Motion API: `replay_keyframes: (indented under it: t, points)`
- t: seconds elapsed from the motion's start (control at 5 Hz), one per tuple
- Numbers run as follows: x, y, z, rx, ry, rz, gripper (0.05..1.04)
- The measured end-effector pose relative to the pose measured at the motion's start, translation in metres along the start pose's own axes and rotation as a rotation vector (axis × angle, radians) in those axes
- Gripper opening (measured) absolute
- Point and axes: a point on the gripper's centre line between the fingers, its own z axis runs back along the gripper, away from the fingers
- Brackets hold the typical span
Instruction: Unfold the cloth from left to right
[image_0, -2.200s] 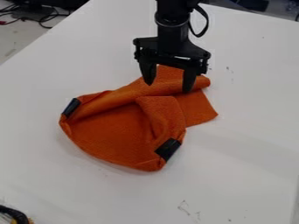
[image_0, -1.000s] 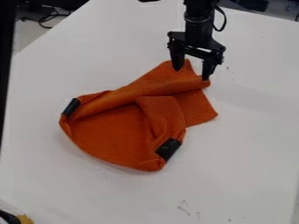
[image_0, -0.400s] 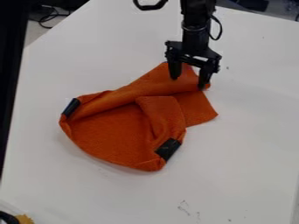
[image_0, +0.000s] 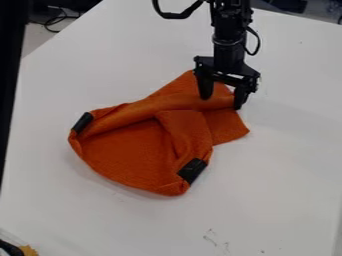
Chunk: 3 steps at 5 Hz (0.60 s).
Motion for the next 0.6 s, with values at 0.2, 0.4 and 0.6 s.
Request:
replay_keyframes:
  t: [0.2,0.4,0.6]
  points:
    - [0.0002,-0.0024,-0.0025,-0.015,-0.009,-0.016,0.659]
    - [0.0018,-0.0025,-0.0059,-0.018,-0.011,-0.026,0.355]
    - [0.004,-0.0005,-0.0057,-0.02,-0.026,-0.026,0.147]
